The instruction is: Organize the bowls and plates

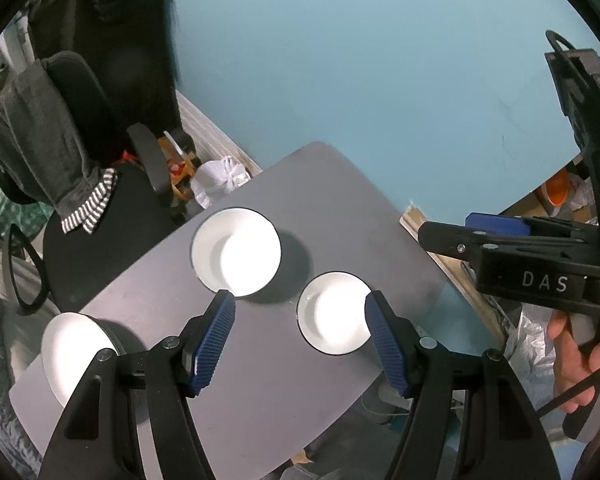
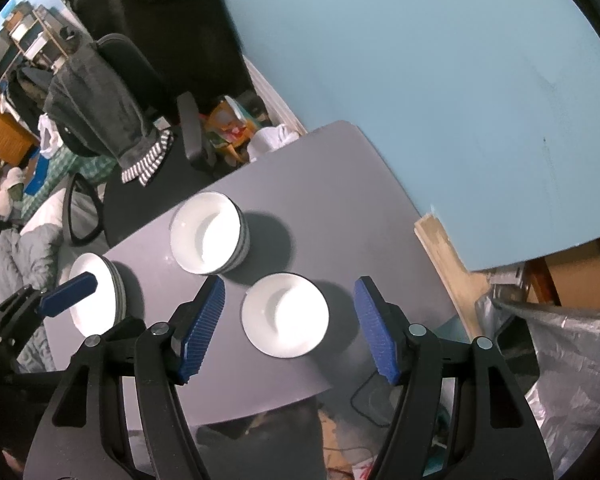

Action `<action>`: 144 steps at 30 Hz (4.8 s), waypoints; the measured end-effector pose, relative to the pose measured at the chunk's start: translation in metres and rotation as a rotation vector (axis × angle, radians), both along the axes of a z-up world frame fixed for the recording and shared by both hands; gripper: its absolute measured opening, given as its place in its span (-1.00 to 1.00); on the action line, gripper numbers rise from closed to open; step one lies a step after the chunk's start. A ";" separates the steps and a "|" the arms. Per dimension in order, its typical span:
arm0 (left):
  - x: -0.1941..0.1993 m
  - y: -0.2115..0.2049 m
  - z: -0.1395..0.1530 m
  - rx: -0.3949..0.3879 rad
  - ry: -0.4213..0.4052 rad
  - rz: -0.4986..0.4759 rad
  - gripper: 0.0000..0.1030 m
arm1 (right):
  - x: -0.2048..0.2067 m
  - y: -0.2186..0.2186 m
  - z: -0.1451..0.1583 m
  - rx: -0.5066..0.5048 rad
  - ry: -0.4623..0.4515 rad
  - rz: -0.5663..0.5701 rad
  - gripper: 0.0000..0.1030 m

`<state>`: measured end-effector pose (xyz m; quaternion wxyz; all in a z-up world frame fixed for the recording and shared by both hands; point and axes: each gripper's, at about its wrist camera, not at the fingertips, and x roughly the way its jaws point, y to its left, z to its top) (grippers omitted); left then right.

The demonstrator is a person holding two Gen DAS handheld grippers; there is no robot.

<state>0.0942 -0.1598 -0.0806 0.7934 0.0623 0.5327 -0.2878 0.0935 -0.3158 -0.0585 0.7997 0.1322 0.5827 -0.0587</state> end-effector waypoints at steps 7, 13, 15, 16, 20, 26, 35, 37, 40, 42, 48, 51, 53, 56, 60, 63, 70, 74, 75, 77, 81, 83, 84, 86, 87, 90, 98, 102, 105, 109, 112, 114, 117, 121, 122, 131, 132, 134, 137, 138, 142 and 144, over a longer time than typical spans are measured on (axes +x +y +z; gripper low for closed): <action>0.002 -0.012 -0.039 0.016 0.052 -0.035 0.33 | -0.013 -0.023 -0.040 -0.022 0.077 -0.052 0.29; 0.004 -0.019 -0.075 0.058 0.096 -0.044 0.33 | -0.022 -0.040 -0.081 0.002 0.130 -0.069 0.29; 0.003 -0.023 -0.085 0.085 0.090 -0.041 0.33 | -0.025 -0.045 -0.098 0.028 0.154 -0.078 0.29; 0.003 -0.025 -0.091 0.094 0.082 -0.050 0.33 | -0.026 -0.047 -0.105 0.044 0.161 -0.082 0.29; 0.003 -0.032 -0.112 0.126 0.098 -0.063 0.33 | -0.029 -0.051 -0.131 0.089 0.189 -0.093 0.29; 0.004 -0.036 -0.140 0.132 0.159 -0.034 0.33 | -0.027 -0.049 -0.155 0.122 0.201 -0.069 0.29; 0.011 -0.039 -0.171 0.138 0.208 0.024 0.33 | -0.019 -0.041 -0.184 0.149 0.213 -0.032 0.29; 0.010 -0.042 -0.175 0.145 0.206 0.023 0.33 | -0.018 -0.041 -0.191 0.161 0.217 -0.028 0.29; 0.010 -0.047 -0.180 0.148 0.209 0.022 0.33 | -0.017 -0.042 -0.199 0.160 0.226 -0.014 0.29; 0.010 -0.049 -0.184 0.149 0.215 0.024 0.33 | -0.016 -0.042 -0.203 0.152 0.235 -0.005 0.29; 0.013 -0.054 -0.194 0.163 0.240 0.032 0.28 | -0.012 -0.039 -0.211 0.153 0.252 0.010 0.27; 0.015 -0.055 -0.198 0.165 0.249 0.035 0.20 | -0.008 -0.037 -0.212 0.158 0.260 0.012 0.13; 0.016 -0.056 -0.202 0.168 0.263 0.040 0.13 | -0.012 -0.040 -0.210 0.164 0.267 0.014 0.03; 0.020 -0.055 -0.204 0.161 0.279 0.049 0.05 | -0.009 -0.041 -0.209 0.167 0.274 0.022 -0.15; 0.028 -0.044 -0.205 0.141 0.305 0.068 -0.11 | -0.005 -0.039 -0.206 0.169 0.284 0.030 -0.41; 0.031 -0.041 -0.205 0.144 0.313 0.069 -0.32 | -0.003 -0.039 -0.205 0.180 0.287 0.038 -0.56; 0.035 -0.040 -0.208 0.121 0.369 0.032 -0.75 | 0.007 -0.029 -0.198 0.168 0.297 0.066 -0.73; 0.038 -0.038 -0.208 0.129 0.368 0.006 -0.81 | 0.009 -0.033 -0.197 0.186 0.306 0.050 -0.76; 0.038 -0.038 -0.207 0.137 0.361 0.002 -0.82 | 0.009 -0.034 -0.196 0.183 0.306 0.051 -0.76; 0.037 -0.038 -0.206 0.148 0.359 0.003 -0.84 | 0.012 -0.035 -0.194 0.181 0.311 0.054 -0.78; 0.039 -0.027 -0.205 0.149 0.383 0.034 -0.84 | 0.014 -0.024 -0.197 0.196 0.331 0.062 -0.82; 0.037 -0.021 -0.205 0.153 0.383 0.039 -0.84 | 0.013 -0.018 -0.196 0.192 0.337 0.074 -0.83; 0.038 -0.019 -0.206 0.155 0.387 0.041 -0.84 | 0.013 -0.015 -0.196 0.192 0.344 0.077 -0.83; 0.036 -0.011 -0.206 0.156 0.396 0.046 -0.84 | 0.014 -0.011 -0.195 0.187 0.365 0.081 -0.83; 0.034 -0.006 -0.206 0.158 0.399 0.050 -0.84 | 0.015 -0.008 -0.194 0.186 0.375 0.081 -0.84; 0.031 0.007 -0.203 0.155 0.406 0.071 -0.84 | 0.017 0.002 -0.191 0.181 0.384 0.099 -0.84; 0.034 0.042 -0.187 0.128 0.422 0.149 -0.84 | 0.032 0.015 -0.174 0.163 0.388 0.182 -0.84; 0.032 0.053 -0.166 0.116 0.396 0.177 -0.84 | 0.043 0.021 -0.158 0.154 0.371 0.211 -0.84; 0.035 0.064 -0.153 0.107 0.382 0.195 -0.84 | 0.041 0.042 -0.146 0.135 0.349 0.239 -0.84; 0.023 0.047 -0.142 0.104 0.354 0.214 -0.84 | 0.056 0.045 -0.131 0.138 0.325 0.252 -0.84; 0.031 0.039 -0.137 0.100 0.334 0.225 -0.84 | 0.048 0.058 -0.129 0.133 0.303 0.262 -0.84; 0.037 0.035 -0.131 0.090 0.319 0.238 -0.84 | 0.054 0.060 -0.124 0.124 0.286 0.269 -0.84; 0.049 0.036 -0.120 0.085 0.285 0.252 -0.84 | 0.058 0.070 -0.126 0.107 0.256 0.282 -0.84; 0.071 0.038 -0.111 0.086 0.247 0.280 -0.84 | 0.071 0.073 -0.126 0.107 0.222 0.276 -0.84; 0.077 0.038 -0.110 0.083 0.242 0.285 -0.84 | 0.076 0.074 -0.126 0.108 0.217 0.273 -0.84; 0.118 0.026 -0.121 0.117 0.211 0.303 -0.83 | 0.114 0.066 -0.130 0.104 0.223 0.256 -0.82; 0.121 0.025 -0.124 0.123 0.218 0.303 -0.83 | 0.117 0.066 -0.133 0.102 0.231 0.258 -0.83; 0.126 0.024 -0.130 0.135 0.228 0.303 -0.83 | 0.119 0.063 -0.134 0.099 0.243 0.262 -0.83; 0.129 0.024 -0.137 0.145 0.242 0.300 -0.83 | 0.120 0.062 -0.139 0.098 0.258 0.263 -0.83; 0.130 0.024 -0.137 0.148 0.246 0.298 -0.83 | 0.120 0.061 -0.140 0.101 0.261 0.262 -0.83; 0.132 0.022 -0.140 0.157 0.242 0.284 -0.83 | 0.119 0.057 -0.144 0.115 0.276 0.258 -0.83; 0.134 0.019 -0.140 0.184 0.225 0.276 -0.83 | 0.119 0.055 -0.146 0.121 0.289 0.253 -0.83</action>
